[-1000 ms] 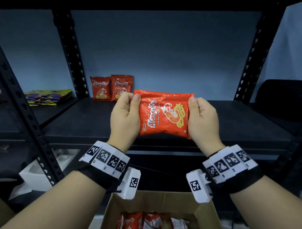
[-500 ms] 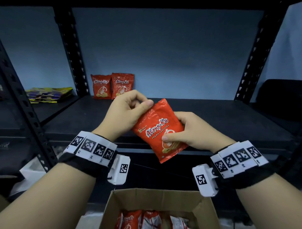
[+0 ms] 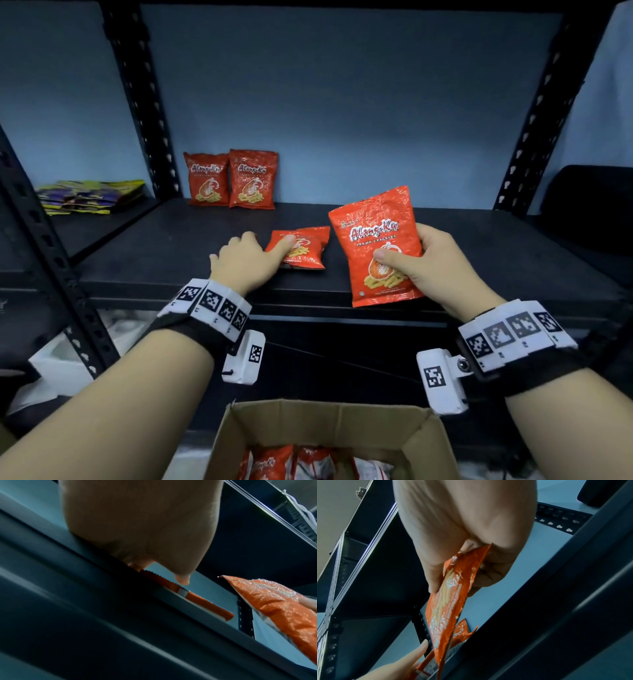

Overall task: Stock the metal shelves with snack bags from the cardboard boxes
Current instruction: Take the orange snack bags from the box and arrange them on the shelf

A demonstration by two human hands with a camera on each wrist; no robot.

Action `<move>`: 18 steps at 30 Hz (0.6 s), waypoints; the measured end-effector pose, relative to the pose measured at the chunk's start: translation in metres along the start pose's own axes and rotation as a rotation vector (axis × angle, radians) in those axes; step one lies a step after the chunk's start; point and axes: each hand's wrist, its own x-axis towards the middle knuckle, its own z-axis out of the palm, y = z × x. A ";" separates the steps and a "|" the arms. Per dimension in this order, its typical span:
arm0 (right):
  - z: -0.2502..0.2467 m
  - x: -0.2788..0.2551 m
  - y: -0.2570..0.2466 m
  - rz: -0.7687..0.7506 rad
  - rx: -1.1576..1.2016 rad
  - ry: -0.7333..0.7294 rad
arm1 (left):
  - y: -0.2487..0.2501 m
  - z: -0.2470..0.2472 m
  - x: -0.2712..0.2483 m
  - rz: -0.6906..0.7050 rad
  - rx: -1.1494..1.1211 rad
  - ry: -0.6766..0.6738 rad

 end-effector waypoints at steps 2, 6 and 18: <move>0.000 -0.001 0.001 -0.005 -0.008 -0.007 | 0.004 0.002 -0.001 -0.025 0.076 -0.029; -0.001 -0.003 0.002 -0.012 -0.025 -0.013 | 0.000 0.001 -0.002 -0.001 0.022 -0.099; 0.017 -0.013 0.004 -0.001 -0.012 -0.016 | 0.000 0.000 -0.027 0.155 -0.687 -0.122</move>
